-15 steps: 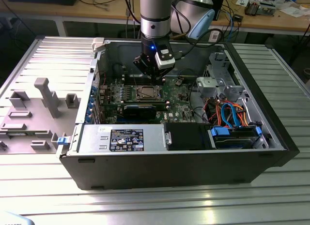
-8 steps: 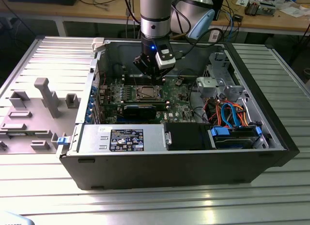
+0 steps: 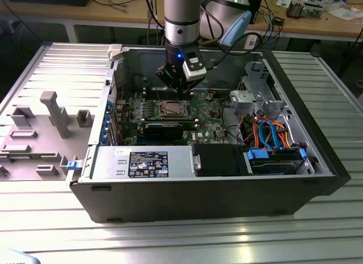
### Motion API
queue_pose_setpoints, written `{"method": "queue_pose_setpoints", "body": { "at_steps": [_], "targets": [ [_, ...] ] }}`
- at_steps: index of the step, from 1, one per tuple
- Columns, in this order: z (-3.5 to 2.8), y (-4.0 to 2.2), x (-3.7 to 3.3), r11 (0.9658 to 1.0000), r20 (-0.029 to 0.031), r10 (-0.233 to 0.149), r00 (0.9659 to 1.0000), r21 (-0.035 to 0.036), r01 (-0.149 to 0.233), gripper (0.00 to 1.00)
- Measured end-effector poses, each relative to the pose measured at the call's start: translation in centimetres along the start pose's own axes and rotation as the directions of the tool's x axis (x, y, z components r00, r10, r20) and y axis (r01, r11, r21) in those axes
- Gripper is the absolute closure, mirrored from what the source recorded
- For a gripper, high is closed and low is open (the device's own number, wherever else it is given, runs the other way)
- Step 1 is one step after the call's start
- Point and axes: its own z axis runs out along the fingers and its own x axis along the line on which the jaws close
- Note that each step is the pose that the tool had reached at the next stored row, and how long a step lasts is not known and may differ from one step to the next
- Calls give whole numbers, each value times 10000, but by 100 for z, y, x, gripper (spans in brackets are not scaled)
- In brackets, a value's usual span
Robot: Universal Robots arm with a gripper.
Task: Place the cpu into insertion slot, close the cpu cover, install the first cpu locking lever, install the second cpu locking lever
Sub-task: 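Install the first cpu locking lever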
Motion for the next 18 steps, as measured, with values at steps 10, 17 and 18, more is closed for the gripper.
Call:
{"method": "queue_pose_setpoints", "body": {
  "at_steps": [10,17,18],
  "targets": [
    [0,0,0,9997,3,-249,9997,-11,249,89],
    [0,0,0,9992,4,-406,9992,-20,406,89],
    [0,0,0,9990,5,-444,9990,-22,444,89]
  ]
}}
